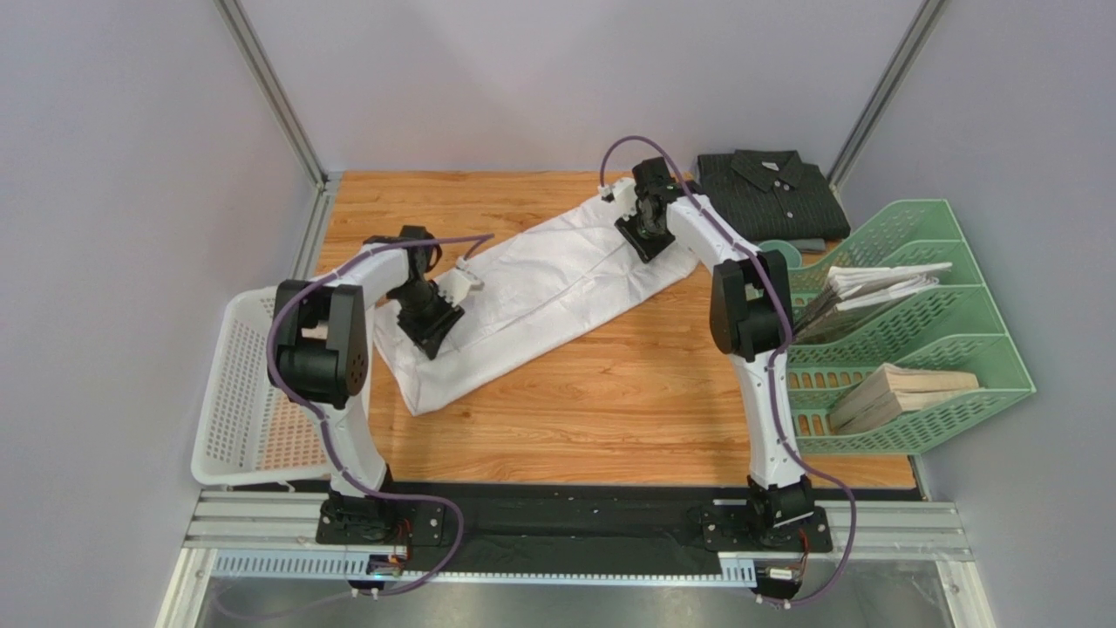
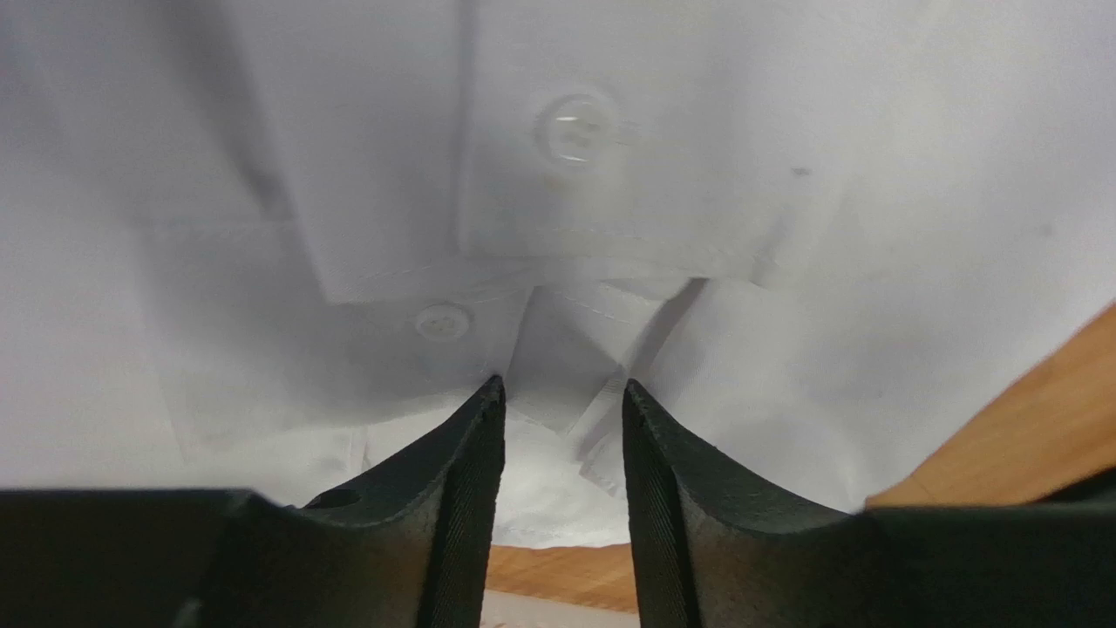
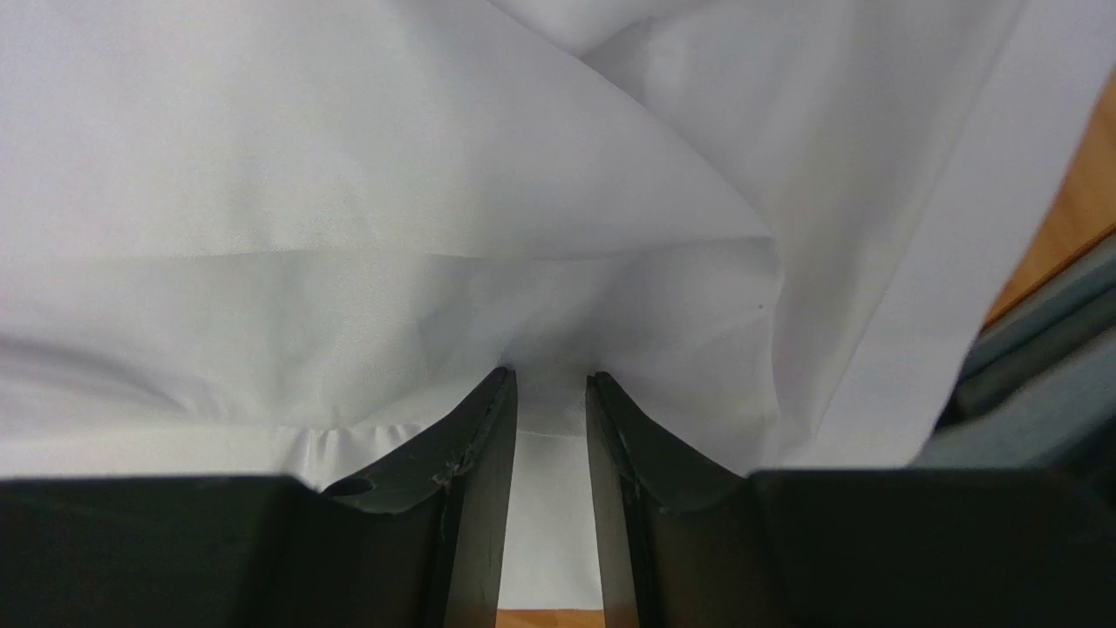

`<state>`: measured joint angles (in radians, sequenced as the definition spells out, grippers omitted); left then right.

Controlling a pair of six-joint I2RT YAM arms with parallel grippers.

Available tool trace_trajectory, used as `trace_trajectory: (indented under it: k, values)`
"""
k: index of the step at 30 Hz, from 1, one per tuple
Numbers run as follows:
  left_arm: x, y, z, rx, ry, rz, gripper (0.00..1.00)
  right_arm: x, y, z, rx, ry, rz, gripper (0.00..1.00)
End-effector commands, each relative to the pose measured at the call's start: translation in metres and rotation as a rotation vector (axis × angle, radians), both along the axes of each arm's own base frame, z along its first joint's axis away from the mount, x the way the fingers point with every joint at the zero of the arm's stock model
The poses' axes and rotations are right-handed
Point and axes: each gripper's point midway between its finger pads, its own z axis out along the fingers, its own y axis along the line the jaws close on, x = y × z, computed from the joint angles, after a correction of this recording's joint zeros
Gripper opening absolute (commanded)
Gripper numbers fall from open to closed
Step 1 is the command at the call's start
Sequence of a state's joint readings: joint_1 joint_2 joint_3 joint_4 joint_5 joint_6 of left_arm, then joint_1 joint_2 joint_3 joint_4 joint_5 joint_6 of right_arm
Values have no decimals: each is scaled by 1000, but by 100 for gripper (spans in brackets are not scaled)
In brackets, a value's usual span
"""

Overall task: Fold and stack the long sleeve shirts
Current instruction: Fold the shirt

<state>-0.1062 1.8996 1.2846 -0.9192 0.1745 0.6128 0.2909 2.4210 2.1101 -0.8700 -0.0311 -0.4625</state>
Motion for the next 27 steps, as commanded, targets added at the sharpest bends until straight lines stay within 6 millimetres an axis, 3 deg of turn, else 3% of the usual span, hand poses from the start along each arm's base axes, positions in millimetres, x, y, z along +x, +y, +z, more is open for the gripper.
trace_trajectory:
  k: [1,3,4,5,7,8,9,11,12,15,18,21,24,27]
  values:
    - [-65,-45,29,-153,136,-158,49,62,-1,36,-81,-248,6,33]
    - [-52,-54,49,-192,72,-153,52,76,9,66,-23,-351,8,35]
    - [-34,-58,66,-201,1,-144,53,76,13,74,-4,-365,19,36]
    - [-24,-58,73,-199,-36,-139,54,76,16,101,28,-412,9,37]
    - [6,-57,86,-166,-142,-134,54,70,19,119,68,-427,17,38]
    - [15,-56,87,-153,-169,-137,56,63,26,142,115,-451,31,39]
    - [23,-55,87,-143,-184,-146,56,56,30,151,159,-450,34,42]
    - [37,-48,76,-88,-174,-159,56,43,32,156,191,-429,39,45]
    - [40,-46,71,-75,-169,-169,56,34,35,175,227,-442,41,47]
    - [47,-41,50,-27,-156,-191,56,12,36,185,263,-399,44,47]
    - [44,-38,31,30,-121,-216,53,-10,35,181,296,-310,30,47]
    - [26,-35,10,97,-48,-259,47,-30,28,174,327,-216,-4,47]
    - [-5,-39,-4,128,33,-297,43,-44,14,162,350,-126,-56,46]
    - [-50,-56,-10,114,160,-322,39,-56,-1,145,334,-42,-89,45]
